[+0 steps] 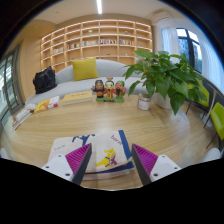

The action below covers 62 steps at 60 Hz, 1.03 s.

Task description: Fold towel

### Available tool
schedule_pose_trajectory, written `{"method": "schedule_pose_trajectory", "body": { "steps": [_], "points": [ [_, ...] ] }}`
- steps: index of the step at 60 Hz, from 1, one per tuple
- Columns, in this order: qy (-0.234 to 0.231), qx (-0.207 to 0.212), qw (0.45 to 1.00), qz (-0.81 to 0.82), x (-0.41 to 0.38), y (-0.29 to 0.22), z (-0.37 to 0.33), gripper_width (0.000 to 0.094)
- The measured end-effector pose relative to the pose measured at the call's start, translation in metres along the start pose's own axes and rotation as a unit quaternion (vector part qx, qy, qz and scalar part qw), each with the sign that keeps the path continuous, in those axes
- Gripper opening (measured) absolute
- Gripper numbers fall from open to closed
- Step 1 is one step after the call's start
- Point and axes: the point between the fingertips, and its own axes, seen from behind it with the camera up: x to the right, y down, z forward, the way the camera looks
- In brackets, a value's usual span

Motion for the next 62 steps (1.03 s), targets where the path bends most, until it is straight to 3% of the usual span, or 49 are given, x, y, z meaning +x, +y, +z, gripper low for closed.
{"method": "schedule_pose_trajectory", "body": {
  "steps": [10,39,62],
  "points": [
    [0.006,0.023,1.000,-0.018,0.015,-0.005,-0.048,0.0850],
    [-0.025,0.040,0.997,-0.056,-0.019,0.014,-0.207,0.0850],
    [-0.037,0.071,0.995,-0.063,-0.025,0.014,-0.268,0.0850]
  ]
}}
